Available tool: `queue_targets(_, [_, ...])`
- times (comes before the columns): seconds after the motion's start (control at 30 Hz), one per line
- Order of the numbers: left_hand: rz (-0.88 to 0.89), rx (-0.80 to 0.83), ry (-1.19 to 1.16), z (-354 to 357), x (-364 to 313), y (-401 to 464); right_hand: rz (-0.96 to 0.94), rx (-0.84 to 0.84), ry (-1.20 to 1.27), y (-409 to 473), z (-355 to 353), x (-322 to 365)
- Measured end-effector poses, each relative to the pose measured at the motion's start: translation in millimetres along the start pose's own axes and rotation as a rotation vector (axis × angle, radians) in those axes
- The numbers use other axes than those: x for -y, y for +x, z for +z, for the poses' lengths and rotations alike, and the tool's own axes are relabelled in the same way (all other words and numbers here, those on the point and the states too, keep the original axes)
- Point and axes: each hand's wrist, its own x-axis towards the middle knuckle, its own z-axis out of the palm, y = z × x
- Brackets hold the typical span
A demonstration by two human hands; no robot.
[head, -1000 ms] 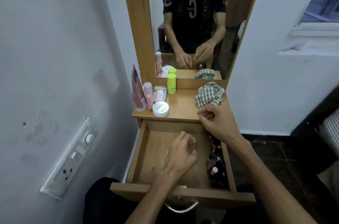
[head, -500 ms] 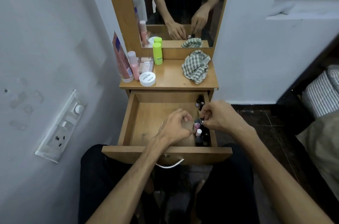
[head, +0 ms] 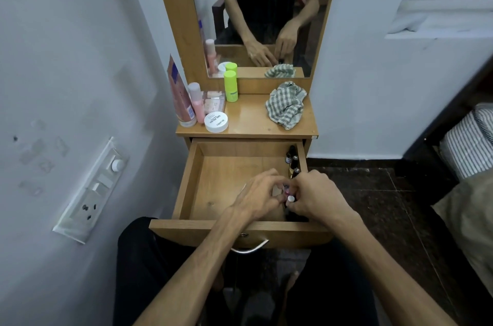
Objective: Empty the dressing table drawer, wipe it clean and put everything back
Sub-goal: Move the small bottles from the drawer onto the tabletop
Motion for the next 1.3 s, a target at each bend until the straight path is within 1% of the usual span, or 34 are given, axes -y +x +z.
queue_targets(0.23, [-0.014,-0.042,-0.027,-6,-2,-3,0.01,0.012,-0.006,0,2,-3])
queue_targets(0.47, [-0.077,-0.116,-0.155,-14,3,-10,-0.048,0.01,-0.099,0,3,3])
queue_targets(0.6, [-0.069,-0.168,-0.199,-28,7,-16,-0.053,-0.007,-0.13,2,2,6])
queue_targets(0.77, [-0.032,-0.238,-0.143,-52,13,-17,-0.037,0.009,-0.162,5,1,9])
queue_targets(0.87, [-0.049,-0.238,-0.125,-54,19,-19,-0.03,0.039,-0.154,5,1,9])
queue_targets(1.07, [-0.099,-0.227,-0.11,-45,23,-27,-0.023,0.023,-0.179,5,2,9])
queue_targets(1.2, [-0.073,-0.256,-0.09,-45,22,-29,-0.037,0.026,-0.143,7,3,10])
queue_targets(1.3, [-0.035,-0.3,-0.072,-57,19,-25,-0.056,0.007,-0.073,11,-3,11])
